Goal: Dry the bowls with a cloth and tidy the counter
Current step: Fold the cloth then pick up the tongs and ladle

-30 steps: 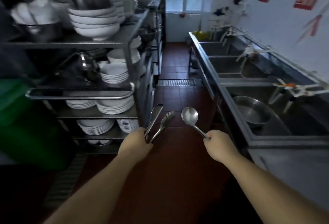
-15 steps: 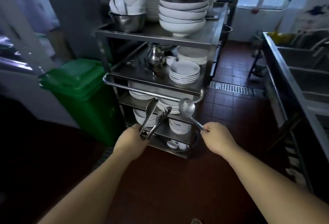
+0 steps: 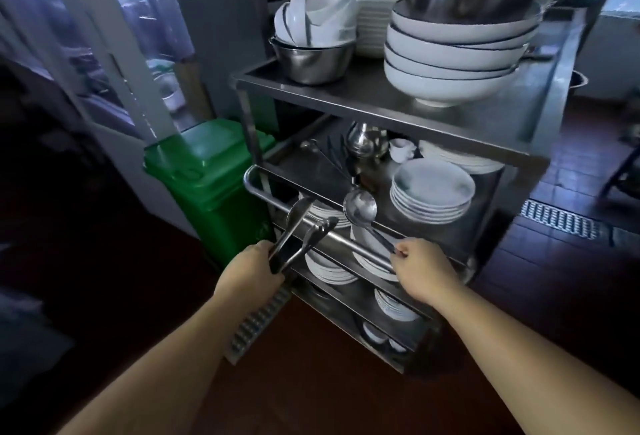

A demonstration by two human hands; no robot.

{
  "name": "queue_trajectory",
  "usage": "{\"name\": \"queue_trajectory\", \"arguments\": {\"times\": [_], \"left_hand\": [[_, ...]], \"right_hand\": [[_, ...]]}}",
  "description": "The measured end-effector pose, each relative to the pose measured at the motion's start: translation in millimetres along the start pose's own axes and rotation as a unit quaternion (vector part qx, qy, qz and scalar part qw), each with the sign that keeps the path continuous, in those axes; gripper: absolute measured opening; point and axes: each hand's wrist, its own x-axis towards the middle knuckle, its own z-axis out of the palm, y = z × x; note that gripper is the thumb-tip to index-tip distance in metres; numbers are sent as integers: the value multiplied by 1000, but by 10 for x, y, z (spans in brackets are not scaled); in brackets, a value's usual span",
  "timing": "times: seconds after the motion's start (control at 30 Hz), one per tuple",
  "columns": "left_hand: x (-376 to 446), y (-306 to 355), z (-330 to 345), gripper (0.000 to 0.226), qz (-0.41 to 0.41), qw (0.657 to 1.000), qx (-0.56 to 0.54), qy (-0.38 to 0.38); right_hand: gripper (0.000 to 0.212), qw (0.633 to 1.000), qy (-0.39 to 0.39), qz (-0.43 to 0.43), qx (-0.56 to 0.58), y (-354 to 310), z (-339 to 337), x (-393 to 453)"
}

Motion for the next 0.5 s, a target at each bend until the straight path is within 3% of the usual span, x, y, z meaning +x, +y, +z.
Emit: {"name": "queue_trajectory", "arguments": {"times": [0.27,0.5], "left_hand": [[850,-32,-125,34,-9,999,46,-13],[1977,-29,-219,35,54,997,57,-27]], "right_hand": [[36,1000,-10,-8,12,2,44,888],[40,999,13,30,-4,-120,139,1556]]}}
